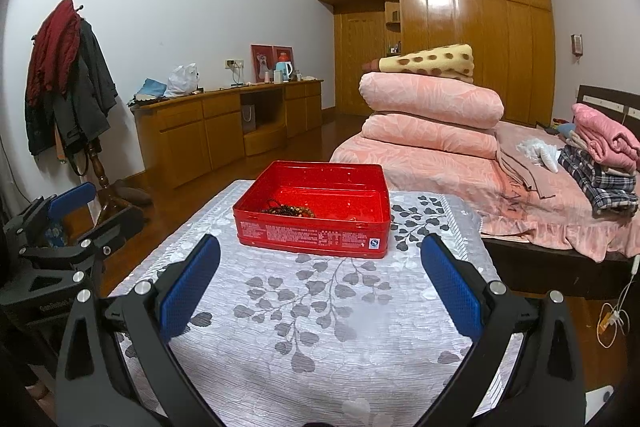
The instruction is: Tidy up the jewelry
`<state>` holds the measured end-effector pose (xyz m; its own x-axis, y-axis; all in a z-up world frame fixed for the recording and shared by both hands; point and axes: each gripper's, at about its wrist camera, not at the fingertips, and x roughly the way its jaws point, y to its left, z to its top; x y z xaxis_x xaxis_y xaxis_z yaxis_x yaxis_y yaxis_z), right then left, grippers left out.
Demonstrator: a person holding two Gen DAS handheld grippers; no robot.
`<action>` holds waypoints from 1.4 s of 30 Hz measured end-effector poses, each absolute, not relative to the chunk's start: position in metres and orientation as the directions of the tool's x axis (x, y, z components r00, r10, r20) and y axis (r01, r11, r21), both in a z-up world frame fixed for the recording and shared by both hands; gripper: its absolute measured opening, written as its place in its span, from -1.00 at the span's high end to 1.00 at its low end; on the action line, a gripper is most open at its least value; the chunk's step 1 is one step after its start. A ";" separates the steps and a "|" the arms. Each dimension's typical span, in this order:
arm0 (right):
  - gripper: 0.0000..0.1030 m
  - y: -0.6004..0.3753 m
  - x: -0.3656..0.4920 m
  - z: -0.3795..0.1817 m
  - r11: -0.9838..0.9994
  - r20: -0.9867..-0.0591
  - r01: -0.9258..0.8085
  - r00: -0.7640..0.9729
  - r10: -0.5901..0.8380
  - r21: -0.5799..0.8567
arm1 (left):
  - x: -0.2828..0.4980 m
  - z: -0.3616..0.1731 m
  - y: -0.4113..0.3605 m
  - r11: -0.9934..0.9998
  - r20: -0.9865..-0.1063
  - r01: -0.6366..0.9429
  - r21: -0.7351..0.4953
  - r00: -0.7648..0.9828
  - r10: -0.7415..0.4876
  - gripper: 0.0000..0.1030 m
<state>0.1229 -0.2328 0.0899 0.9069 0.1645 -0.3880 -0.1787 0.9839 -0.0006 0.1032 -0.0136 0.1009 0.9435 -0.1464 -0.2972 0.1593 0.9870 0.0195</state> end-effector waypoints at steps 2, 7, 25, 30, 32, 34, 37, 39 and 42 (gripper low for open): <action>-0.89 -0.233 0.123 0.090 0.984 -0.387 -0.179 0.907 0.165 0.000 | 0.102 0.102 -0.014 0.987 -0.295 0.159 0.017 0.944 -0.147 -0.88; -0.89 -0.233 0.123 0.091 0.984 -0.387 -0.179 0.907 0.165 -0.002 | 0.103 0.103 -0.015 0.987 -0.294 0.159 0.017 0.945 -0.147 -0.88; -0.89 -0.234 0.123 0.092 0.984 -0.382 -0.180 0.909 0.164 -0.006 | 0.104 0.103 -0.013 0.986 -0.296 0.163 0.014 0.943 -0.152 -0.88; -0.89 -0.234 0.124 0.092 0.984 -0.383 -0.179 0.909 0.163 -0.006 | 0.104 0.104 -0.014 0.987 -0.297 0.163 0.014 0.943 -0.152 -0.88; -0.89 -0.234 0.123 0.092 0.984 -0.383 -0.180 0.909 0.164 -0.006 | 0.104 0.104 -0.014 0.986 -0.298 0.164 0.012 0.942 -0.153 -0.88; -0.89 -0.234 0.123 0.092 0.984 -0.383 -0.180 0.909 0.164 -0.007 | 0.104 0.104 -0.013 0.986 -0.297 0.164 0.012 0.943 -0.153 -0.88; -0.89 -0.234 0.123 0.092 0.984 -0.383 -0.179 0.909 0.163 -0.006 | 0.105 0.104 -0.013 0.986 -0.298 0.165 0.012 0.942 -0.154 -0.88; -0.89 -0.235 0.123 0.092 0.984 -0.384 -0.178 0.909 0.162 -0.007 | 0.105 0.103 -0.013 0.986 -0.302 0.167 0.010 0.940 -0.156 -0.88; -0.89 -0.235 0.122 0.092 0.984 -0.384 -0.178 0.909 0.162 -0.008 | 0.105 0.102 -0.013 0.985 -0.305 0.170 0.008 0.939 -0.159 -0.88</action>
